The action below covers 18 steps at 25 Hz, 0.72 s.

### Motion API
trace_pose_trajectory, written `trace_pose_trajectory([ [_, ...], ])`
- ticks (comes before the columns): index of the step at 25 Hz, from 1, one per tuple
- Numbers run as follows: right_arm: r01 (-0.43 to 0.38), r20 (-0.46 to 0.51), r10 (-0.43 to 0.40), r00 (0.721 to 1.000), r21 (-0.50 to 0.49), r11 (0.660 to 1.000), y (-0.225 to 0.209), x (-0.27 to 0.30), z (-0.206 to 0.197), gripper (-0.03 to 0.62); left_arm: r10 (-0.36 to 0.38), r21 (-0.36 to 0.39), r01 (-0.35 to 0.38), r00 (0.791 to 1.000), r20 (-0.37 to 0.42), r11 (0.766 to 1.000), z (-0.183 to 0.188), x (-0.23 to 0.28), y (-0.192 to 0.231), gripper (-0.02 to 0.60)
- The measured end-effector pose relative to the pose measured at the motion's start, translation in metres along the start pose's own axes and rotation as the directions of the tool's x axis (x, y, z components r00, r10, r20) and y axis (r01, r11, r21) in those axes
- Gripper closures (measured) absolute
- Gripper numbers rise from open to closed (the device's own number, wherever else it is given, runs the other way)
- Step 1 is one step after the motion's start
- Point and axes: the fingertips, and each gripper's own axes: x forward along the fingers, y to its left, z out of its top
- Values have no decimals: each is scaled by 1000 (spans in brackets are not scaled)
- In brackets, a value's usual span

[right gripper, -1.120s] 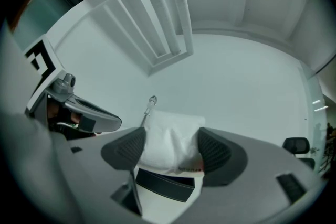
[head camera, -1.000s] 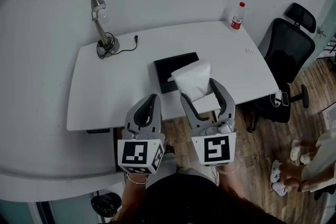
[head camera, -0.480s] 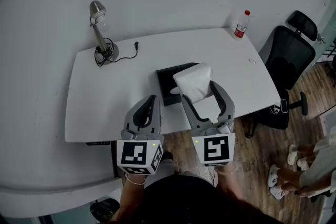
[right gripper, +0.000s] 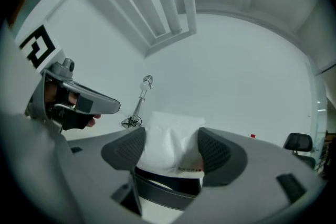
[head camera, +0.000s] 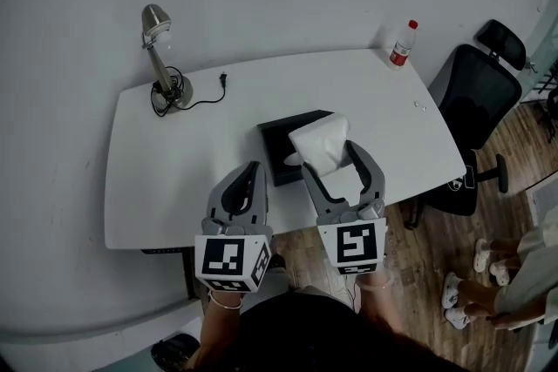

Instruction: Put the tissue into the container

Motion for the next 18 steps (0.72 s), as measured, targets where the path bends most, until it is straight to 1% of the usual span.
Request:
trace_pose_trajectory([
  [3, -8, -28, 8, 1000, -4, 1000, 2, 8, -7, 258, 3, -8, -4, 1000, -9, 1000, -4, 4, 7, 552],
  [7, -12, -38, 12, 999, 5, 1000, 4, 18, -13, 258, 6, -16, -6, 1000, -20, 1000, -9, 10, 16, 552],
  [18, -34, -120, 36, 992, 21, 999, 8, 48, -39, 258, -7, -41, 5, 999, -51, 999, -23, 31, 31, 552],
])
